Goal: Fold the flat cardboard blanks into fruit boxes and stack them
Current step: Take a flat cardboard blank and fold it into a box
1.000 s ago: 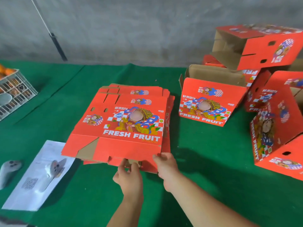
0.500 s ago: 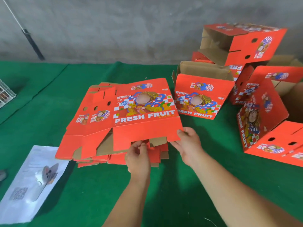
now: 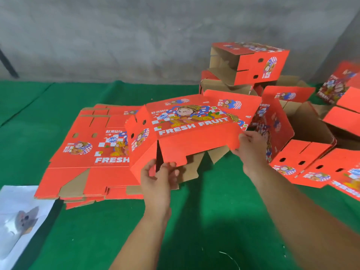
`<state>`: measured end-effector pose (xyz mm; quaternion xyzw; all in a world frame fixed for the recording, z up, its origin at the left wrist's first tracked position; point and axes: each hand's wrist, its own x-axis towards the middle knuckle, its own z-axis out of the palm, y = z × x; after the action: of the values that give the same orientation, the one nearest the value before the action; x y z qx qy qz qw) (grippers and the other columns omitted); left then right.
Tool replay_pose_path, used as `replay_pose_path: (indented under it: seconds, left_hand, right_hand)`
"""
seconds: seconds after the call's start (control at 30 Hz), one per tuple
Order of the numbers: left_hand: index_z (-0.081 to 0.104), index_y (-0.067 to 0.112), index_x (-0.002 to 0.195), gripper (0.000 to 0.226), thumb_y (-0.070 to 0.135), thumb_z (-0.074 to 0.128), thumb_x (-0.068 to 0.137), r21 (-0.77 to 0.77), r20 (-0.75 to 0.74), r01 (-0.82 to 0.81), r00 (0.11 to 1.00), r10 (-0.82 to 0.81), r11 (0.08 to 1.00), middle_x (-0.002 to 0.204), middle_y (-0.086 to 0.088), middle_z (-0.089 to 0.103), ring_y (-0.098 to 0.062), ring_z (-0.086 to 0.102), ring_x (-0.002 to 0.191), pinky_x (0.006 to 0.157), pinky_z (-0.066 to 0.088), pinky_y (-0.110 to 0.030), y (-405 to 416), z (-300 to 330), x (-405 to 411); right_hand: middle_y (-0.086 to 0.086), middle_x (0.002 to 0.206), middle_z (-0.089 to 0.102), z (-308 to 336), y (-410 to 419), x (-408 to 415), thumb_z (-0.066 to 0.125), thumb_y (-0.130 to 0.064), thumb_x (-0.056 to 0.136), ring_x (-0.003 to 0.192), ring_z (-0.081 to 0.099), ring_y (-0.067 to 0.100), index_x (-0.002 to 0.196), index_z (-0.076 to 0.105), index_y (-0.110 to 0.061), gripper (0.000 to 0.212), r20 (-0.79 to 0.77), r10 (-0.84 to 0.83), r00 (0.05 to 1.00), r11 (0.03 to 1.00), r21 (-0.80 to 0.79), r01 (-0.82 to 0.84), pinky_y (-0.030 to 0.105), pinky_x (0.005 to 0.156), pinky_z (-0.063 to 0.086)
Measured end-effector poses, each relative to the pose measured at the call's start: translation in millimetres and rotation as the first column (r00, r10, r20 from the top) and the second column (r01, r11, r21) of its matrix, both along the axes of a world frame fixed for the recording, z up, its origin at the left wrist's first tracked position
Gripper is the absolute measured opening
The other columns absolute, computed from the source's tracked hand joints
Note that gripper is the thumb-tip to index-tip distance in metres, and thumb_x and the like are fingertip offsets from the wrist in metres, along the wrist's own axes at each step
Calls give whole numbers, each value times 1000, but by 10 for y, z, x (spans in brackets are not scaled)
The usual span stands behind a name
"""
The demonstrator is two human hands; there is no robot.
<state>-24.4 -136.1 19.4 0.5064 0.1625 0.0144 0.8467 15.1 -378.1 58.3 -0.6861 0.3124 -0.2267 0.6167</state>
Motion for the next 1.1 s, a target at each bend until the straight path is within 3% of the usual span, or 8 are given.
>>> replay_pose_path:
  seconds: [0.13,0.23,0.43,0.57,0.7,0.9,1.0,1.1]
  left_hand:
    - [38,29,145,69,20,78,88,436,-53,120,993,-108,892,131,-6,54,-24,61,116,88,51,-36,86,-125,102]
    - [28,29,157,97,43,84,78,890,-83,225,935,-344,397,146,-12,33,-30,32,141,116,30,-40,108,-264,120]
    - [-4,41,161,115,67,71,77,970,-128,-12,826,-549,-243,166,-6,4,-37,17,147,119,25,-51,-220,-193,390]
    - [29,28,159,64,41,54,102,985,-142,25,688,-712,-173,162,-8,37,-35,40,144,114,38,-42,-355,-23,574]
    - [57,25,123,24,39,50,105,995,26,-88,687,-727,-47,110,-3,70,-35,68,97,73,53,-42,-497,160,533]
    - [65,26,121,28,38,44,107,997,75,-69,741,-667,35,96,-13,74,-43,67,93,72,53,-44,-778,239,407]
    - [62,30,77,33,31,50,107,977,127,19,748,-651,213,69,-1,64,-39,64,81,57,35,-36,-968,245,399]
    - [72,30,84,30,23,53,106,933,175,80,752,-635,352,74,6,69,-24,67,79,63,44,-33,-1226,246,299]
  right_hand:
    - [4,117,59,-29,-135,-100,53,-14,105,90,60,12,131,59,-5,28,-25,-51,998,999,-14,50,32,66,61]
    - [3,116,58,-119,-181,-237,55,-17,105,90,62,11,131,60,-7,28,-30,-11,999,999,-50,9,20,56,58]
    - [1,105,67,35,-183,-357,52,-20,106,85,70,18,121,61,-14,19,51,53,997,985,-169,-43,18,54,56]
    - [0,97,70,203,-318,-368,55,-19,105,63,69,9,120,61,-19,16,145,-24,989,994,-104,39,26,59,61]
    - [11,89,70,272,-479,-440,54,-17,106,59,67,11,124,60,-8,21,179,-91,980,996,18,89,25,60,61]
    - [21,104,70,426,-530,-654,53,-27,106,75,73,31,107,64,-27,11,236,-33,971,995,97,10,40,75,63]
    - [10,101,69,416,-532,-749,57,-33,101,82,72,28,98,61,-47,15,166,113,980,994,-30,-109,44,77,62]
    - [-6,129,63,188,-544,-854,65,-35,96,118,64,20,143,44,-40,52,-35,306,951,946,-98,-308,47,104,53]
